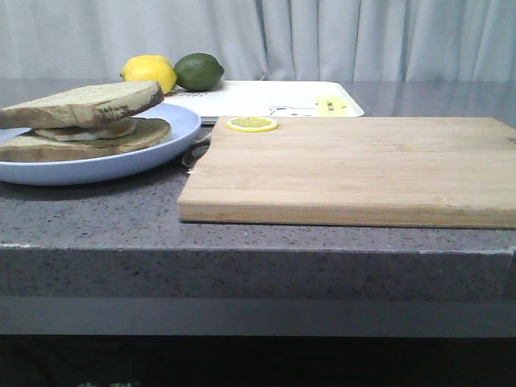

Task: Place bread and move sandwich to tray
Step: 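Raise the right gripper and withdraw it from the plate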

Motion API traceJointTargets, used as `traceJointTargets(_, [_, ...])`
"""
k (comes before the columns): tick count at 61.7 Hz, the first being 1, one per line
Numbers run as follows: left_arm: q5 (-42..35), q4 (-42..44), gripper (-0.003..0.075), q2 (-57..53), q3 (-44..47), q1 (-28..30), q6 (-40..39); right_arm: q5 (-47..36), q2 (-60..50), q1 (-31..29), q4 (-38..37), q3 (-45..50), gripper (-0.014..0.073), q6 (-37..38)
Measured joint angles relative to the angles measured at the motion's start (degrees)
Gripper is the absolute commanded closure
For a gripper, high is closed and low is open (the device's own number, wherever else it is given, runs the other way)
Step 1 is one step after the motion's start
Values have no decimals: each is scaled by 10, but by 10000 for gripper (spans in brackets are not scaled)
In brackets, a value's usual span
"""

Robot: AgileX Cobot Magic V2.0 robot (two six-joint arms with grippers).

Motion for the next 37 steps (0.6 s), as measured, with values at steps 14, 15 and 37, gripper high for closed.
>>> traceJointTargets(14, [0,0,83,0,0,0,0,-191,-180,0,10,218,655,3])
traceJointTargets(15, [0,0,83,0,0,0,0,-203,-192,0,10,233,655,3])
traceJointTargets(37, [0,0,83,0,0,0,0,-396,-480,0,9,562,655,3])
